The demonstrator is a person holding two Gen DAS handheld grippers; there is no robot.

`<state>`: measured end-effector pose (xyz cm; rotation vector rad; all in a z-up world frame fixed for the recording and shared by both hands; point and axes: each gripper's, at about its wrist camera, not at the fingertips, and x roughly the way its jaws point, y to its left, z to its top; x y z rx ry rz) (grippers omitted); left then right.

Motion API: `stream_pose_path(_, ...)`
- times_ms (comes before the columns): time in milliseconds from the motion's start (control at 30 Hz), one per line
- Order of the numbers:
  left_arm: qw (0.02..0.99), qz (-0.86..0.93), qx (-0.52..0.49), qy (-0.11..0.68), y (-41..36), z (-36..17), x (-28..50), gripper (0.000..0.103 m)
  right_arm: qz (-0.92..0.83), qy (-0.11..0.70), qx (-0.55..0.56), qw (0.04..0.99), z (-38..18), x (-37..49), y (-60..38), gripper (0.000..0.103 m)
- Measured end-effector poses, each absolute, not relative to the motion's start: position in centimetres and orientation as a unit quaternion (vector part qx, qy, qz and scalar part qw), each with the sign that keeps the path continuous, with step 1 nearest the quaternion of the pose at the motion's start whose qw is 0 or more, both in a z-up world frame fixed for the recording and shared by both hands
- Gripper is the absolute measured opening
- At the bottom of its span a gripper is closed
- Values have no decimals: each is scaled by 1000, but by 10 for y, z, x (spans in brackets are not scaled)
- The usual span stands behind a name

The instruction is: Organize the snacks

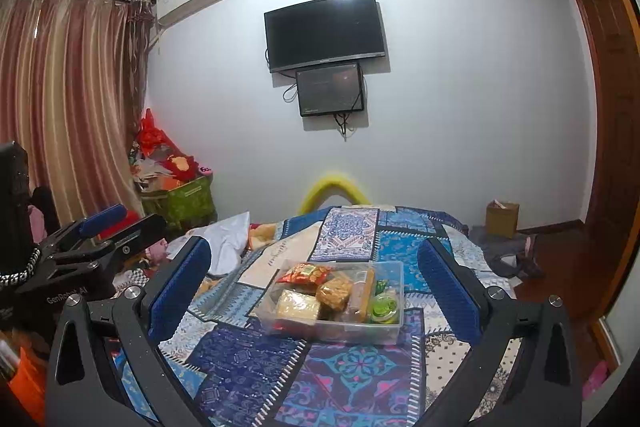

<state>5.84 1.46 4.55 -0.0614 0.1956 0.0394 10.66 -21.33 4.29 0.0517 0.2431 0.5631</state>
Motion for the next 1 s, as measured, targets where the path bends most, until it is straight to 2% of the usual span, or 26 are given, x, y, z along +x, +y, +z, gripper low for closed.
stream_pose_path(1000, 995, 14, -32, 94, 14, 44, 57, 100, 278, 123, 30, 952, 40, 108, -214, 103)
